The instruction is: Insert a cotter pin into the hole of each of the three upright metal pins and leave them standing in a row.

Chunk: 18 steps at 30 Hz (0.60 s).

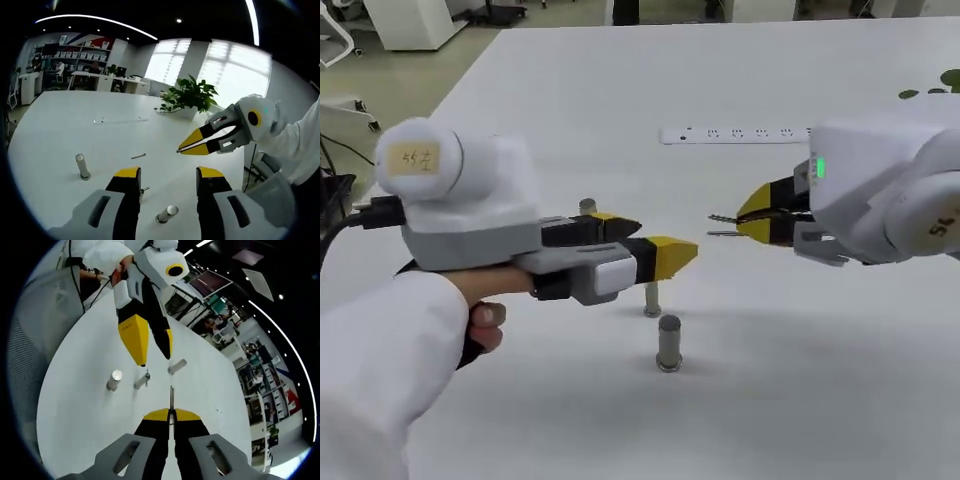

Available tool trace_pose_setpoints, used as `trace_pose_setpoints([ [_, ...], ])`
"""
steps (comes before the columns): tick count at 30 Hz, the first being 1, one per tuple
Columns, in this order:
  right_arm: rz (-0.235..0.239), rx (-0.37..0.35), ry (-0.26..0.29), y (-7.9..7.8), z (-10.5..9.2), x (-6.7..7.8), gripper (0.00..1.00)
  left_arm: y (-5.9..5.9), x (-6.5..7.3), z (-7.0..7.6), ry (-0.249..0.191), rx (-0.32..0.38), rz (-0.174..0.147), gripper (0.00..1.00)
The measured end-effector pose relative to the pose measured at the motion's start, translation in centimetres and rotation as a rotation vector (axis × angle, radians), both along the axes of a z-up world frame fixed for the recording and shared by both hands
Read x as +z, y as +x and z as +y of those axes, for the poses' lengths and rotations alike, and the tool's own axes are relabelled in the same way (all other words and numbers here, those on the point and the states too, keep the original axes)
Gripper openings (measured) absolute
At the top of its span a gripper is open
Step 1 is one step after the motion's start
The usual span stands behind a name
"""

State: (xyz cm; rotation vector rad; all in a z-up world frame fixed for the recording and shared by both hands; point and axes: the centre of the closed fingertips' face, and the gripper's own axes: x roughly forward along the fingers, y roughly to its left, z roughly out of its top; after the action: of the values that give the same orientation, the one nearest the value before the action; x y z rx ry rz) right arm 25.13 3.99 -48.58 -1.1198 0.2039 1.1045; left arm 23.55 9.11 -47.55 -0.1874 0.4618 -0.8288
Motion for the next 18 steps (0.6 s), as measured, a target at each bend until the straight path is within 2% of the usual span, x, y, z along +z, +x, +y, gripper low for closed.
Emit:
trace_pose_setpoints([
  [2, 0.008, 0.013, 0.014, -0.1, 0.3, 0.1, 0.00, 0.0, 0.0, -0.1, 0.001, -0.003, -0.002, 0.40],
  [18, 0.009, 0.075, 0.011, -1.7, 2.3, -0.3, 0.00, -0.4, 0.0, -1.0, -0.016, -0.021, 0.007, 0.26],
])
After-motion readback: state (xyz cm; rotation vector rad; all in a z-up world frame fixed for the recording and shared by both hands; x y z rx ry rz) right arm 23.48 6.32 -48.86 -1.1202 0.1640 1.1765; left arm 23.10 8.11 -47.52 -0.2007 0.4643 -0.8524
